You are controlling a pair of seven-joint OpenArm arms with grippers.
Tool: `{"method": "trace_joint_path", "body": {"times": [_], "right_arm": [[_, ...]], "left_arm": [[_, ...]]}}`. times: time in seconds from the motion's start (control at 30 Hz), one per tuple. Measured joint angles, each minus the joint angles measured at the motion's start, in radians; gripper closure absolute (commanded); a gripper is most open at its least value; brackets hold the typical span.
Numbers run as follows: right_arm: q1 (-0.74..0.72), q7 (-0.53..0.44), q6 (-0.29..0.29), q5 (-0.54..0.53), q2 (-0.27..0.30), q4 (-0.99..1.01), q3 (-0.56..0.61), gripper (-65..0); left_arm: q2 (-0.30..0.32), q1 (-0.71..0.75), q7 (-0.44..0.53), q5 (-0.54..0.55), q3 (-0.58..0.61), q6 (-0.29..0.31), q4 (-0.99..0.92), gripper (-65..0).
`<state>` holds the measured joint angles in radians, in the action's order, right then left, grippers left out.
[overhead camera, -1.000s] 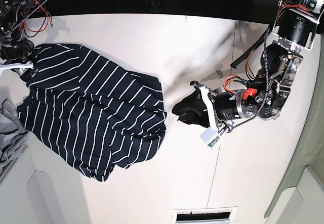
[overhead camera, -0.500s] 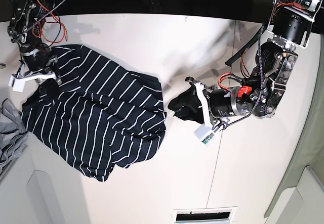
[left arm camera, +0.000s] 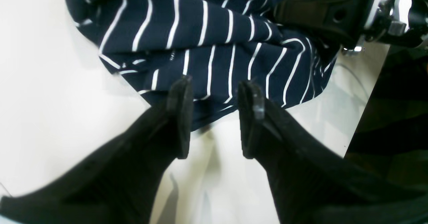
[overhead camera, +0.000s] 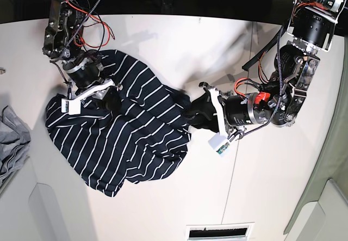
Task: Layout the t-shirt on the table in an organized manner, then fold the t-shirt properly
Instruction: 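Regrasp the shirt with the right gripper and move the left gripper over it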
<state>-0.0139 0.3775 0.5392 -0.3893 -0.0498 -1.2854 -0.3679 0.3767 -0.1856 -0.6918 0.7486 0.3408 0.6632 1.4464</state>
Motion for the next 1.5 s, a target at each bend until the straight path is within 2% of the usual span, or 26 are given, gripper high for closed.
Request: {"method": "trace_joint_path", "body": {"times": [0.17, 0.23, 0.3, 0.37, 0.43, 0.6, 0.73, 0.83, 0.9, 0.97, 1.07, 1.13, 1.27, 1.5], "right_arm": [[0.001, 0.002, 0.0, 0.005, 0.0, -0.008, -0.003, -30.4], [0.01, 0.005, 0.0, 0.006, 0.0, -0.045, -0.019, -30.4], [0.02, 0.013, 0.003, 0.01, -0.001, -0.097, -0.05, -30.4], [0.022, 0.009, 0.004, 0.01, 0.0, -0.154, -0.087, -30.4], [0.02, 0.018, 0.004, 0.003, 0.006, -0.193, -0.123, -30.4], [0.019, 0.028, -0.005, 0.005, 0.042, -0.205, -0.213, -30.4], [0.019, 0.026, -0.03, 0.023, 0.097, -0.18, -0.279, -30.4], [0.019, 0.021, -0.064, 0.039, 0.145, -0.136, -0.303, -30.4], [0.019, 0.008, -0.068, 0.042, 0.179, -0.095, -0.305, -30.7], [0.01, 0.0, -0.07, 0.043, 0.204, -0.042, -0.306, -33.5], [-0.022, -0.013, -0.072, 0.047, 0.23, 0.053, -0.306, -37.9], [-0.054, -0.022, -0.07, 0.048, 0.243, 0.118, -0.306, -38.2], [-0.121, -0.033, -0.063, 0.047, 0.254, 0.222, -0.306, -38.2], [-0.185, -0.033, -0.027, 0.034, 0.243, 0.289, -0.293, -38.2]], "left_arm": [[0.0, 0.0, -0.005, -0.01, 0.0, 0.0, 0.0, -24.8], [0.003, -0.001, -0.079, 0.015, 0.0, 0.002, 0.002, -24.8], [0.027, 0.01, -0.154, 0.117, 0.0, 0.019, 0.042, -24.8], [0.059, 0.035, -0.14, 0.185, 0.0, 0.023, 0.129, -24.8], [0.069, 0.053, -0.138, 0.179, -0.003, 0.026, 0.213, -24.8], [0.031, 0.112, -0.137, 0.175, 0.002, 0.026, 0.311, -24.8], [-0.049, 0.14, -0.088, 0.053, 0.013, 0.026, 0.306, -24.8], [-0.098, 0.156, -0.042, -0.04, 0.084, 0.026, 0.306, -26.3], [-0.122, 0.16, -0.015, -0.133, 0.157, 0.021, 0.306, -30.3], [-0.133, 0.163, 0.023, -0.219, 0.235, -0.03, 0.306, -33.4], [-0.15, 0.163, 0.079, -0.346, 0.338, -0.116, 0.304, -33.6], [-0.171, 0.163, 0.108, -0.415, 0.389, -0.178, 0.3, -33.6], [-0.229, 0.161, 0.171, -0.528, 0.441, -0.259, 0.218, -33.6], [-0.337, 0.144, 0.243, -0.605, 0.442, -0.315, 0.023, -33.6]]}}
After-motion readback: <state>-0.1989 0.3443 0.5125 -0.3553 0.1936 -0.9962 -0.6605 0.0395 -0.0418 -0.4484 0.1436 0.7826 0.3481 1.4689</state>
